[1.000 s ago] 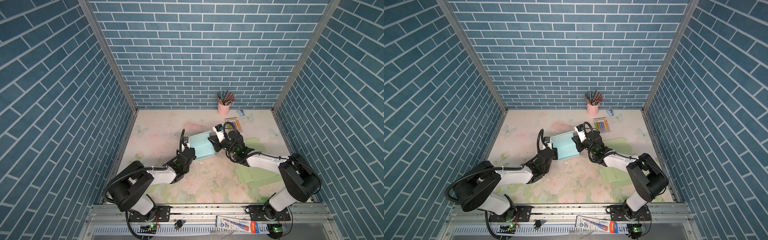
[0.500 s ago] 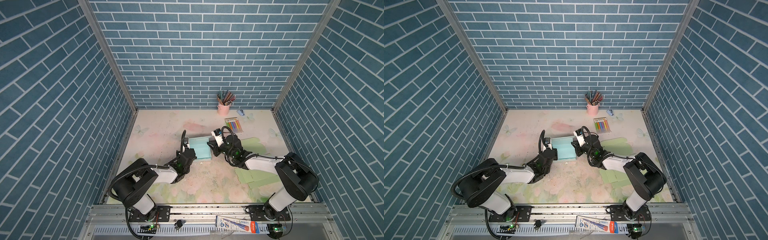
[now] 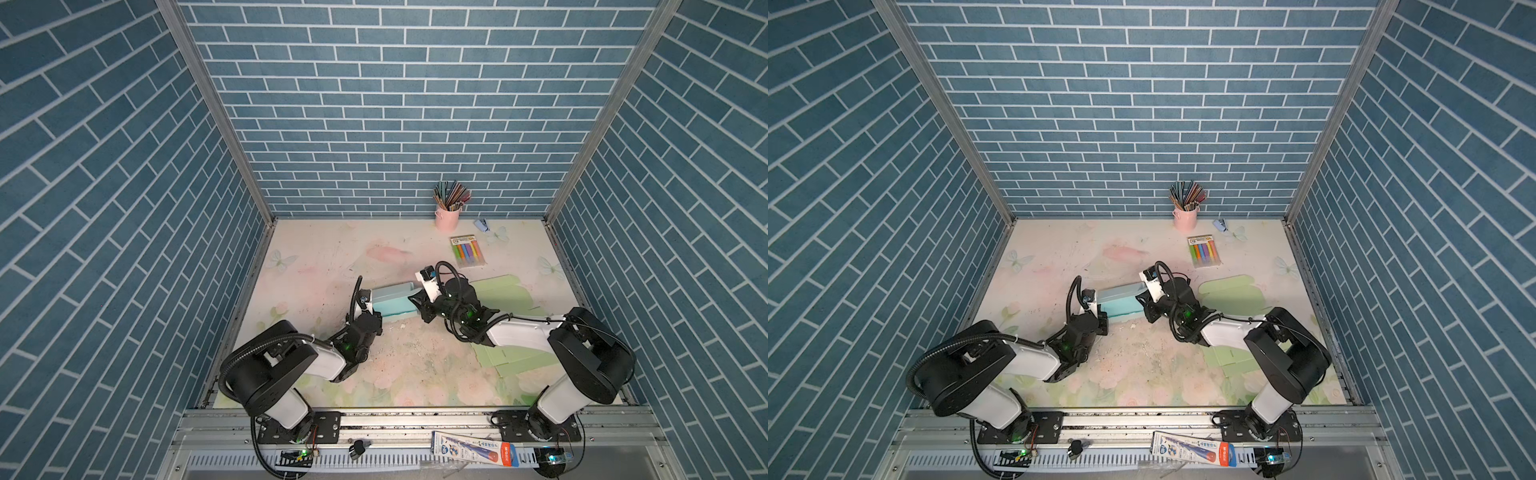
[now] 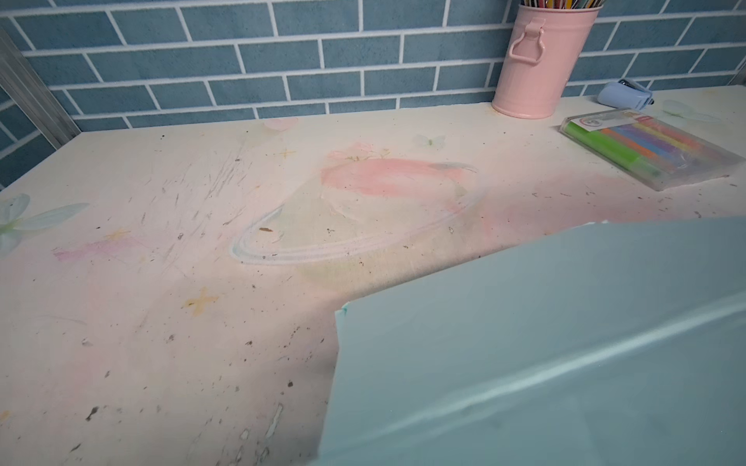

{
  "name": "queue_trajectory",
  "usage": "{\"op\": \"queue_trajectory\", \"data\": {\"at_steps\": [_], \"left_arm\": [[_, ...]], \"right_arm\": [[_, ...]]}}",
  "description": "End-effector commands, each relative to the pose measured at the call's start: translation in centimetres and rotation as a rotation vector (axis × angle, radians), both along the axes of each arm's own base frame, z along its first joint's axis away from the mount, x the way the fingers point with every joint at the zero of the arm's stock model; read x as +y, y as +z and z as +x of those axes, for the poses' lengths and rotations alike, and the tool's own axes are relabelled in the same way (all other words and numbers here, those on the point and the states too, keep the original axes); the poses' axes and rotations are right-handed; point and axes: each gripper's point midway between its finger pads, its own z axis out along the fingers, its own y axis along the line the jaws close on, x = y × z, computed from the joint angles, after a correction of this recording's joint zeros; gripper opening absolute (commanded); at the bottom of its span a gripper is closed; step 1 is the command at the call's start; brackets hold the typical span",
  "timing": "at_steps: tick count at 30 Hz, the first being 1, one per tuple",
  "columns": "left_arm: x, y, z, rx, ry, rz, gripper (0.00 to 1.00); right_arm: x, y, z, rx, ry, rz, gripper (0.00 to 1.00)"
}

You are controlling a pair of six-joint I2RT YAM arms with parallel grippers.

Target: Fold the paper box

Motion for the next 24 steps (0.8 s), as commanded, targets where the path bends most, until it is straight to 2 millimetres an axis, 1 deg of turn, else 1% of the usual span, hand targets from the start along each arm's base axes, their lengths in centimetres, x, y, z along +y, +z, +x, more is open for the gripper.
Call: {"op": "queue_trajectory", "data": {"at_steps": [1, 4, 8, 11, 14, 16, 20, 24], "left_arm": [[-7.9, 3.2, -2.1, -0.05, -0.345, -0.141, 0.09], [-7.8, 2.6, -1.8, -0.04, -0.324, -0.13, 0.1], [-8.0, 2.3, -1.6, -0.03, -0.324, -0.127, 0.09], [-8.0, 1.7, -1.4, -0.011, -0.311, -0.103, 0.05], [-8.1, 1.5, -1.4, -0.005, -0.312, -0.102, 0.05], [-7.9, 1.4, -1.4, -0.001, -0.302, -0.102, 0.05], [-7.7, 0.9, -1.3, 0.013, -0.29, -0.084, 0.05], [-7.9, 0.7, -1.2, 0.017, -0.301, -0.082, 0.05]], "right_arm": [[3.7, 0.6, -7.0, 0.074, 0.278, 0.078, 0.15], [3.0, -0.3, -7.7, 0.099, 0.268, 0.065, 0.15], [1.1, -1.6, -8.8, 0.131, 0.234, 0.054, 0.16], [-0.5, -2.6, -9.5, 0.15, 0.202, 0.045, 0.19], [-1.7, -2.9, -9.9, 0.165, 0.166, 0.042, 0.21], [-2.4, -2.5, -10.1, 0.165, 0.149, 0.06, 0.22], [-3.2, -0.4, -10.4, 0.125, 0.135, 0.096, 0.26], [-3.9, 1.8, -10.5, 0.078, 0.129, 0.106, 0.29]]}}
